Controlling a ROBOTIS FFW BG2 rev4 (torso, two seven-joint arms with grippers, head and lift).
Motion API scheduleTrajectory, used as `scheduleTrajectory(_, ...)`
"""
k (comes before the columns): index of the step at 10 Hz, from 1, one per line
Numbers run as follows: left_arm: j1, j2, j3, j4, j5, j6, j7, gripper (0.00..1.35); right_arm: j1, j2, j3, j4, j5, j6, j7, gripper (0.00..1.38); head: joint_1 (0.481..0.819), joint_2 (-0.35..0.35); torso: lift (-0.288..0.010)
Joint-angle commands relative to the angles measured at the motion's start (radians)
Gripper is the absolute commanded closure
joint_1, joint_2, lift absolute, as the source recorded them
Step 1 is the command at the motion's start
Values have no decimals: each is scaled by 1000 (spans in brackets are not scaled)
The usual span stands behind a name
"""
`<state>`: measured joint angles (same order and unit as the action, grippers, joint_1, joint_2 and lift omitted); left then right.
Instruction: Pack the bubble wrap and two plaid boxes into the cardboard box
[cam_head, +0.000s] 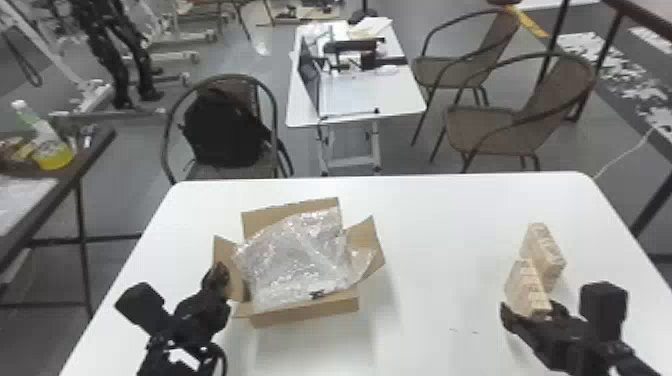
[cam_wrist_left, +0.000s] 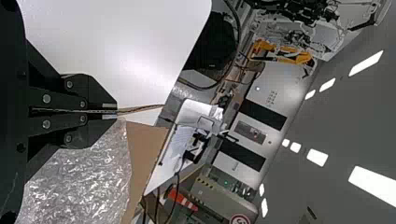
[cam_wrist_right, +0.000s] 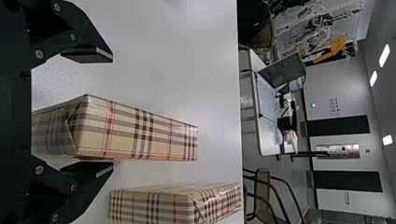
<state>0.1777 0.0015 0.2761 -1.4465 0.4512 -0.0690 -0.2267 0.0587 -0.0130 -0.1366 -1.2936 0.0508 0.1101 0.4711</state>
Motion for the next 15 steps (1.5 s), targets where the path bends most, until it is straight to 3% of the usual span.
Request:
scheduleTrajectory(1, -1, -4, 0, 0, 1, 0, 0, 1214, -10, -1, 3, 5, -3, 8, -3, 840, 695, 156, -14)
scheduleTrajectory(6, 2, -4, 3, 0, 1, 0, -3, 1214, 43, -15, 49, -92, -75, 17, -6, 888, 695, 162, -14)
scheduleTrajectory(9, 0, -4, 3, 2, 1, 0, -5, 1214, 44, -56, 196, -303, -197, 26, -6, 892, 695, 200, -14)
scheduleTrajectory(10, -3, -4, 2, 3, -2, 3, -5, 1214, 27, -70, 236, -382, -183, 71, -6, 924, 695, 230, -14)
scheduleTrajectory(11, -3, -4, 0, 3, -2, 3, -5, 1214, 18, -68, 252, -412, -186, 91, -6, 1098, 695, 257, -14)
scheduleTrajectory(12, -3, -4, 0, 3, -3, 3, -5, 1214, 12, -56, 262, -420, -206, 91, -6, 1148, 695, 265, -14)
scheduleTrajectory(15, -12, -4, -12, 11, -3, 8, -5, 1214, -91, -50, 400, -383, -247, 82, 1, 1130, 695, 313, -14)
